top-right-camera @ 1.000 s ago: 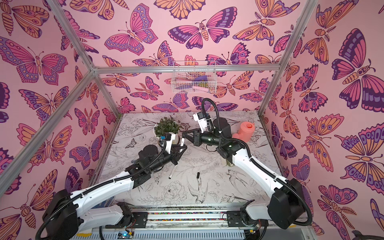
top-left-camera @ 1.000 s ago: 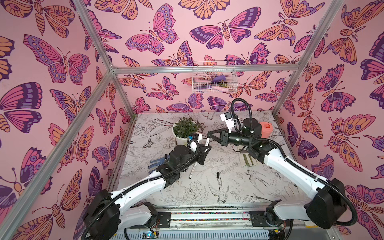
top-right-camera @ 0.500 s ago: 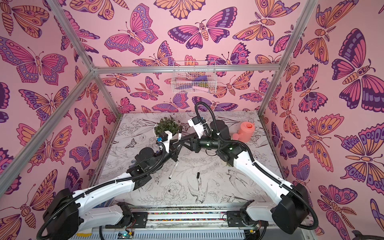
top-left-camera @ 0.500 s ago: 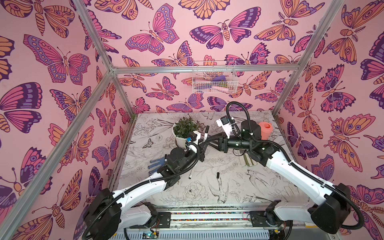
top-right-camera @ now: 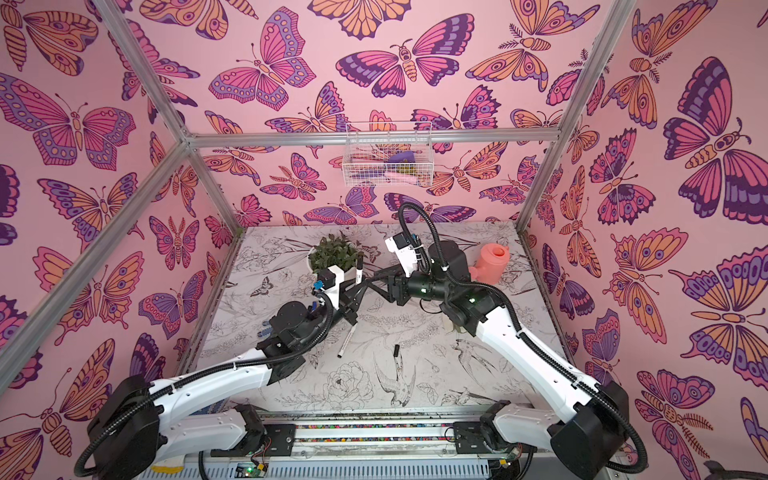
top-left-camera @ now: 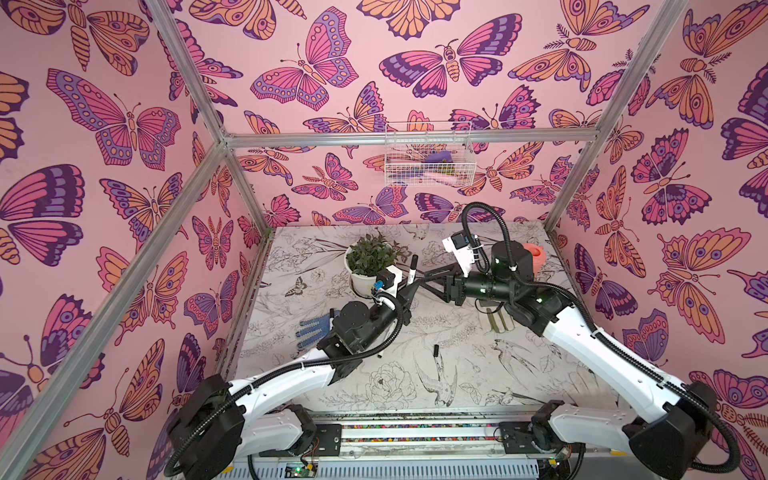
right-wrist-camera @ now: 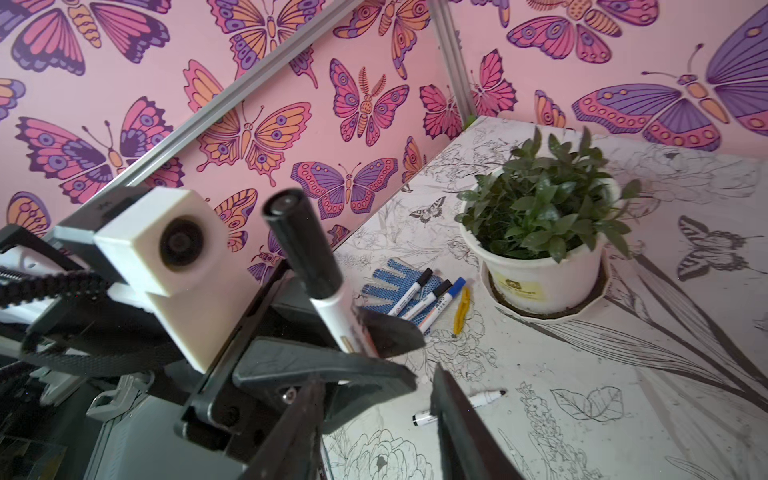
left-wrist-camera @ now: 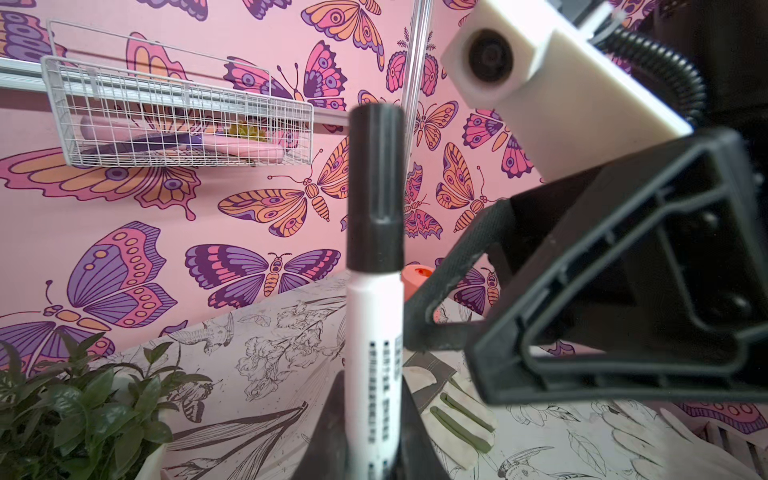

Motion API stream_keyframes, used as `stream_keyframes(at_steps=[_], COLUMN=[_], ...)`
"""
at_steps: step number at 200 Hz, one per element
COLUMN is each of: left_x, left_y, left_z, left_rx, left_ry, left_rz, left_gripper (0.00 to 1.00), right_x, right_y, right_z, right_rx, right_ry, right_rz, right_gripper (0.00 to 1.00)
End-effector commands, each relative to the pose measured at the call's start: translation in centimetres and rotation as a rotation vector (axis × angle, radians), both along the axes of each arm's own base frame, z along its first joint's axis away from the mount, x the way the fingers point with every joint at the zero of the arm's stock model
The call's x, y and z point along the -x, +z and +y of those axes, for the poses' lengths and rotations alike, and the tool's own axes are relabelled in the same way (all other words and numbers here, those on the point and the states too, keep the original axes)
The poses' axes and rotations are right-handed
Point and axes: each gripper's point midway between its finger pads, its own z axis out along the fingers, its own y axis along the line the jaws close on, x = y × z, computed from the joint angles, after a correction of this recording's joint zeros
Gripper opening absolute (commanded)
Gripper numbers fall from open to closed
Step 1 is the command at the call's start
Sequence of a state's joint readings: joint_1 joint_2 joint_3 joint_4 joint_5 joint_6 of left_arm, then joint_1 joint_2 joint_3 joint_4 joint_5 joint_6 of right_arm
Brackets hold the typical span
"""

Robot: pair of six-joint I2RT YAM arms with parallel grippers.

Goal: Insert the pens into the pen caps
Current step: 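Lower the black cap onto the marker tip held by the left gripper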

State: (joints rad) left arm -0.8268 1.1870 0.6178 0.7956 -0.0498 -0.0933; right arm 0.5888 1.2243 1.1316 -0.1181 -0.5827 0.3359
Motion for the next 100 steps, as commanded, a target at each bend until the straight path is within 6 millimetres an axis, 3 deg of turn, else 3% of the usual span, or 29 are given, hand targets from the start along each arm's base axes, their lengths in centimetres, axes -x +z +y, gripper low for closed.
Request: stream_keyframes(at_steps=[1,57,100], left_x=[0.6,0.7,0.8], left_y=[0.2,-1.1,-1.1], left_z=[0.0,-0.4,-0.6], left_rx=[0.018,0.012,0.017], left_ry=[-0.009,-0.029,-0.039], left_rz=[-0.025,0.016,0.025], left_gripper=[0.00,0.00,0.00], right_x=[-0.7,-1.5,-2.0], right_y=[2.9,5.6,5.3], right_z=[-0.6,1.2,2.4], right_rx=[-0.024,-0.111,-0.129], right_ry=[-0.047,0.010,0.040], right_rz=[-0.080,-0.093,-0.052], right_gripper=[0.46,0.46,0.44])
